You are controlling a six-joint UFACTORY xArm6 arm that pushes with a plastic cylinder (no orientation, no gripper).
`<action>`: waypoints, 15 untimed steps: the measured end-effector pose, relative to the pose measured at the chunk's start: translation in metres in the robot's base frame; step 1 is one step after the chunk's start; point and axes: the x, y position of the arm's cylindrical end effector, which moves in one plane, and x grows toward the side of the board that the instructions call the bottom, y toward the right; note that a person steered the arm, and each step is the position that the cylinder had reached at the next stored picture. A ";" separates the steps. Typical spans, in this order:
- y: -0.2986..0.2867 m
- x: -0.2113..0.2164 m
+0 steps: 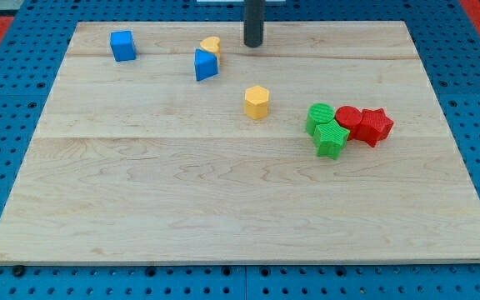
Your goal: Move the yellow heart diagonal bottom right to the blue triangle
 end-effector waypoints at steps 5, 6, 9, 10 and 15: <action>-0.038 0.044; -0.001 0.063; 0.003 0.142; 0.001 0.151; 0.164 0.292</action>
